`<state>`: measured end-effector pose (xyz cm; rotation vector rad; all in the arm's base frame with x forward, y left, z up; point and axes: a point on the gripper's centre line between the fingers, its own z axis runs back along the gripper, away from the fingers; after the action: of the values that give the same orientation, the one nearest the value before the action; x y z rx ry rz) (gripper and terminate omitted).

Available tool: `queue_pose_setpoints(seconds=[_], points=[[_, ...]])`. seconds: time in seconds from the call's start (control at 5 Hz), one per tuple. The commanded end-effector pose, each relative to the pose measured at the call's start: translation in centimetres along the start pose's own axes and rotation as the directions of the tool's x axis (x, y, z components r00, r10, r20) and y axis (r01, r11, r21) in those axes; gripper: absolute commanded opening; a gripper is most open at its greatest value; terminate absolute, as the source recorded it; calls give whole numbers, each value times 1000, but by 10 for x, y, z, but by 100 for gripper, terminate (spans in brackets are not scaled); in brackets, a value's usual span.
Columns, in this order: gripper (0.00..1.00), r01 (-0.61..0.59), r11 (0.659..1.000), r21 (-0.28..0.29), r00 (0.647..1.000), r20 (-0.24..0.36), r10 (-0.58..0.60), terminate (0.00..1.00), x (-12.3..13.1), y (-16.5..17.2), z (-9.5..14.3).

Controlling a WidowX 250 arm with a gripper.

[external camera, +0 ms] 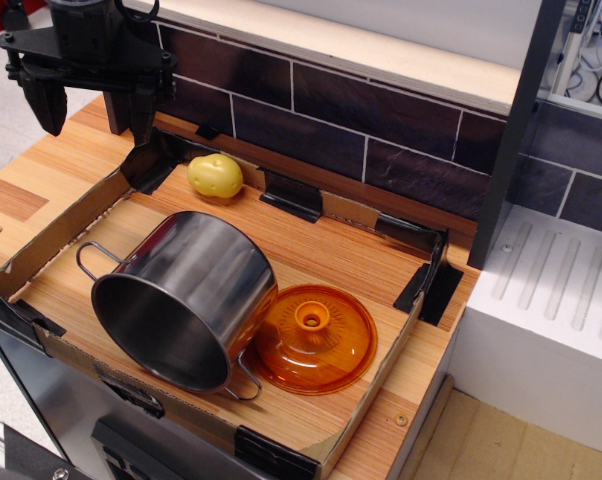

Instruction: Upright metal pot

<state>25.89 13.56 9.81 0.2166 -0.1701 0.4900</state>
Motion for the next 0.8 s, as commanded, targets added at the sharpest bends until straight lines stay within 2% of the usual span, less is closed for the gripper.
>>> queue_pose_setpoints(seconds=[0.0,0.2,0.4,0.6], points=[[100,0,1000,0,1000,0,0,0,0,0,0],[100,182,983,-9,979,90,-180,0,-4,-7,21],[100,344,939,-17,926,174,-336,0,-11,-10,49],[100,550,835,-36,806,287,-518,0,-28,-9,69]])
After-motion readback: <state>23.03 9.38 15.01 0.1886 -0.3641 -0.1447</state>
